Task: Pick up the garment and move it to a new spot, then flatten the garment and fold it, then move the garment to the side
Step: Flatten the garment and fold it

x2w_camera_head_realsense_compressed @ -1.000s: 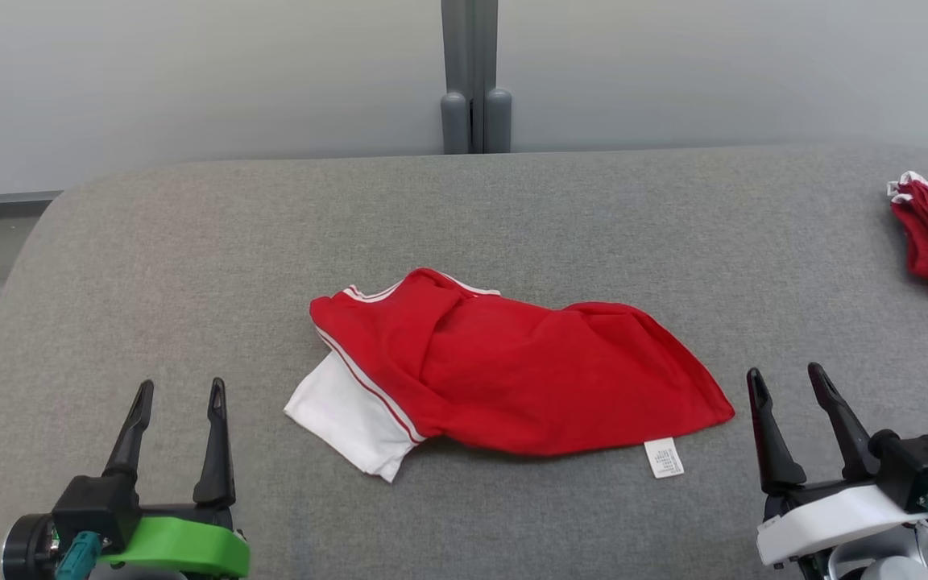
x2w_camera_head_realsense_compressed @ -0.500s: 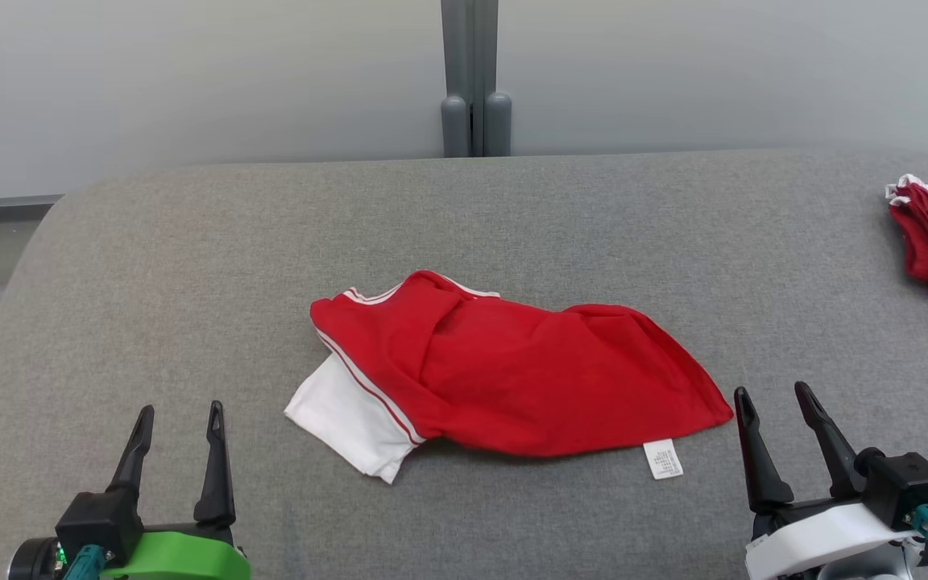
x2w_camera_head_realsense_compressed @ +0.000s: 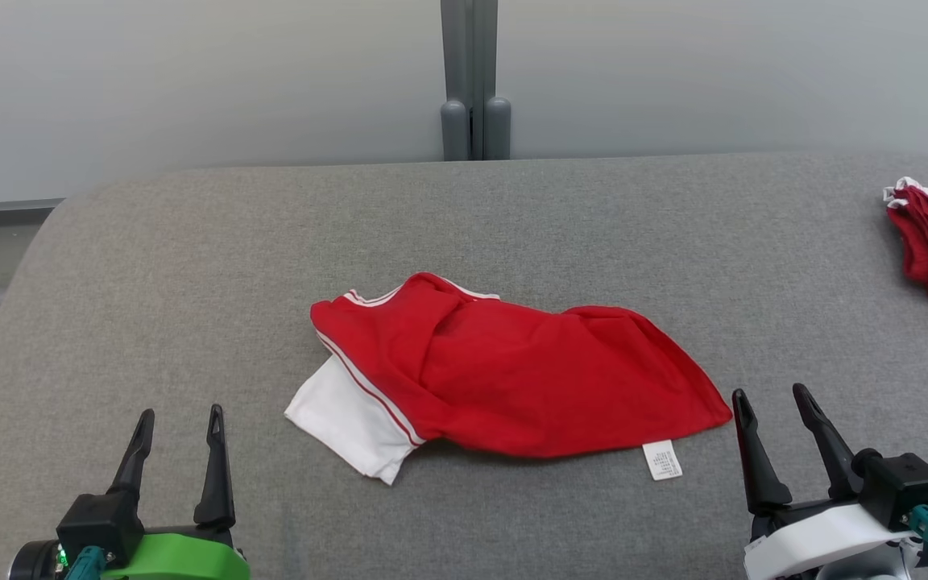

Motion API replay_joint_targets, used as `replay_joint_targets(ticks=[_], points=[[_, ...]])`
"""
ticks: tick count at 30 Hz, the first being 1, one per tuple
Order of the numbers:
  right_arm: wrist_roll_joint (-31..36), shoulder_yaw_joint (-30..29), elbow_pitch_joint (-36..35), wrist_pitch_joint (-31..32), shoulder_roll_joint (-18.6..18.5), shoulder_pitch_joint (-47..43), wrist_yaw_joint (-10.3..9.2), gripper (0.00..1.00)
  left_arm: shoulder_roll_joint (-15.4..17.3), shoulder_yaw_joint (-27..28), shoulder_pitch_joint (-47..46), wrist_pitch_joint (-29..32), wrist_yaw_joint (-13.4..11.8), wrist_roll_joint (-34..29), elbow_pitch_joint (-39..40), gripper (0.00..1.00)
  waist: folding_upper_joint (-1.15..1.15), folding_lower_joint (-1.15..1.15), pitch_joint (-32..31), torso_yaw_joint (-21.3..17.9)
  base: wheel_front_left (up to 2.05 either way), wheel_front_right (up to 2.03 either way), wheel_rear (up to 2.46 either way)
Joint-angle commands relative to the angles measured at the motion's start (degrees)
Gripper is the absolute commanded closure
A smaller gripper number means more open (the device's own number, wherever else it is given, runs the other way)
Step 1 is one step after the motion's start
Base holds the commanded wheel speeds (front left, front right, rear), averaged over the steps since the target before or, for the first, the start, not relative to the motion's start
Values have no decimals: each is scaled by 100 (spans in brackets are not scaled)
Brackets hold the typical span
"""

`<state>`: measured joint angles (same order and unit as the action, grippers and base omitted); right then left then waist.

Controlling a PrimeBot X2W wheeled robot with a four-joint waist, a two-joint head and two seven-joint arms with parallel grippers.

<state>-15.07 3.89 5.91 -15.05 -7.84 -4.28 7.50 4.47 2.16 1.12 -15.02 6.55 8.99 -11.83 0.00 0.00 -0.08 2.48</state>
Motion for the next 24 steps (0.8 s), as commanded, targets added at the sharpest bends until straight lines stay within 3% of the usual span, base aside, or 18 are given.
replay_joint_targets(ticks=[1,24], points=[[1,-5,11,-16,-6,35,-3,0,-2,37,-33,-18,25,-76,-13,0,0,0,6,-3,0,0,0],[-20,24,108,-16,-65,228,-3,0,-55,10,-209,-18,77,-175,-108,0,0,0,173,-59,0,0,0]])
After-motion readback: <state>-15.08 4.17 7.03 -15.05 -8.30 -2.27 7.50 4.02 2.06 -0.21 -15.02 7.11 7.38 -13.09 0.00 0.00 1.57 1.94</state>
